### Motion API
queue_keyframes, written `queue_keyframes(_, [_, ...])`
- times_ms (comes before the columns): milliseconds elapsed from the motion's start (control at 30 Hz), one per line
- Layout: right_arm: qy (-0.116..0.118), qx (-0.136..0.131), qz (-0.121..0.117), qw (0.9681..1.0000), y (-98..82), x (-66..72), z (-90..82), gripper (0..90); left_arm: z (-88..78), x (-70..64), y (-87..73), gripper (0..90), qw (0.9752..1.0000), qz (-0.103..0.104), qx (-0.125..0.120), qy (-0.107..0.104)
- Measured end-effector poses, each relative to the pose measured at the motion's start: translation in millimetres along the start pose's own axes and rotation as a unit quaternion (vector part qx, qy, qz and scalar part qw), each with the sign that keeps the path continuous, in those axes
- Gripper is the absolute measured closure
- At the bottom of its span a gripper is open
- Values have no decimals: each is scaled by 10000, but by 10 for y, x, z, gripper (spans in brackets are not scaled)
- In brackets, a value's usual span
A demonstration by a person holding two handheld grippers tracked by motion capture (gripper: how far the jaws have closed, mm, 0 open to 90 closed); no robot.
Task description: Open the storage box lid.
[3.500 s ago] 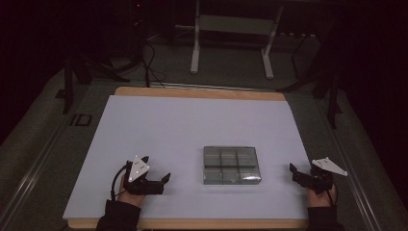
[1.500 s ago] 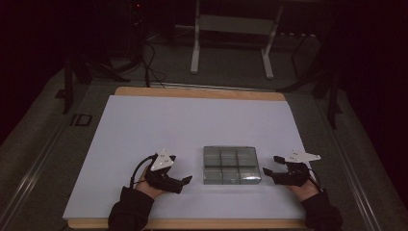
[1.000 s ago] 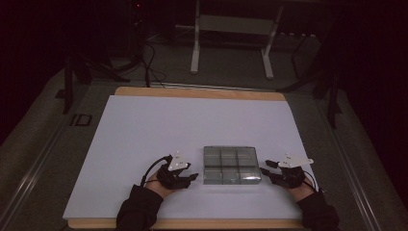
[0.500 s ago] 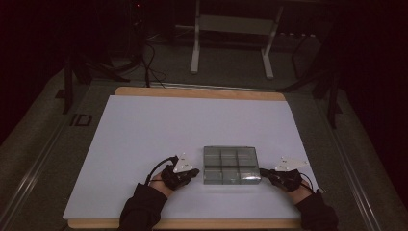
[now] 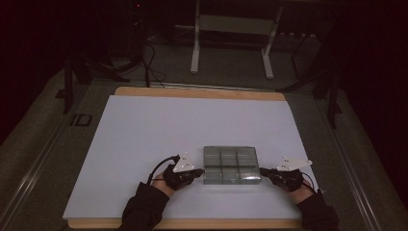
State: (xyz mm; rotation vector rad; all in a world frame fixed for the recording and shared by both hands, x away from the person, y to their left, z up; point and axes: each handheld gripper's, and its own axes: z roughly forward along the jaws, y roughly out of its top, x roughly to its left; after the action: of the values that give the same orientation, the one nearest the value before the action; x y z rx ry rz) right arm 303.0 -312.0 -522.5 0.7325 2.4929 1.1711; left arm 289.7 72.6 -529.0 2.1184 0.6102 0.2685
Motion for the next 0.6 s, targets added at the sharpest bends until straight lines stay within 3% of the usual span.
queue_keyframes(600, [101,-129,42,9999,78,-5,-67,900,-30,3,55,900,9999,-27,-149,-15])
